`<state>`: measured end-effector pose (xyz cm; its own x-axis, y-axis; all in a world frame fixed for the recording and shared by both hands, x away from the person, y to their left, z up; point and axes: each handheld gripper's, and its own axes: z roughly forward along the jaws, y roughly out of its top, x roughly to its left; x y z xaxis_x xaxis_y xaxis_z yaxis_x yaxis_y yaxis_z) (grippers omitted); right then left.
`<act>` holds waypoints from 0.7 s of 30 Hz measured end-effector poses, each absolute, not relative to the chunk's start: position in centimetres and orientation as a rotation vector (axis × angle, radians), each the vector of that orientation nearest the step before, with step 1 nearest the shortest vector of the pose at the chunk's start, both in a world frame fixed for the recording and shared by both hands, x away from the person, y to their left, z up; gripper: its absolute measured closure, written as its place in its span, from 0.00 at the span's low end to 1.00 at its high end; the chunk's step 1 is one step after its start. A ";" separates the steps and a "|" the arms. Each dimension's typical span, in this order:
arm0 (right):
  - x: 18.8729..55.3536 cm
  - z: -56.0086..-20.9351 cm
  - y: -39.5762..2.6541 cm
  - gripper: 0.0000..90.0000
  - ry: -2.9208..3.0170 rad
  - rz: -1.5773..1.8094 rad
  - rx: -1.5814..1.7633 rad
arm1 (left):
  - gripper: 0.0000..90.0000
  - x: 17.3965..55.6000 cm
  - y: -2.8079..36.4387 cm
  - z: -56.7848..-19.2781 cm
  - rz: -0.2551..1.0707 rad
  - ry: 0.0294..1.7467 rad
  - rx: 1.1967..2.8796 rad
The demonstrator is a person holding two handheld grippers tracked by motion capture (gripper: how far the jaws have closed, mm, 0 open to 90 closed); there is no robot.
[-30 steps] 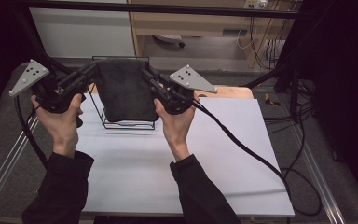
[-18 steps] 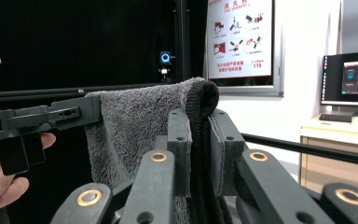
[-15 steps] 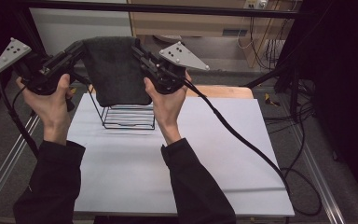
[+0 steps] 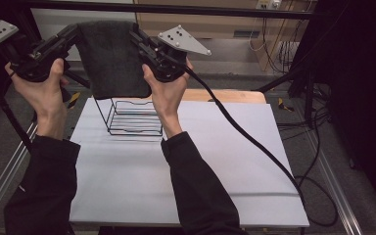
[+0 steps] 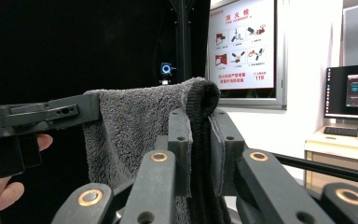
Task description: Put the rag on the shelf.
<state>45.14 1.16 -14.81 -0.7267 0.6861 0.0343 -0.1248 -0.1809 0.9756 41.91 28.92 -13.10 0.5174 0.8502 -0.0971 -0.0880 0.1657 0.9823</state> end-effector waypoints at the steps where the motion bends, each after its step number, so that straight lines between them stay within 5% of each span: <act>1: 45.2 -14.7 1.2 0.90 1.543 1.955 0.650 | 0.90 42.0 29.0 -12.9 0.779 0.783 1.227; 21: 48.3 -10.7 2.1 0.90 1.508 1.919 0.607 | 0.90 45.1 29.3 -9.8 0.793 0.781 1.191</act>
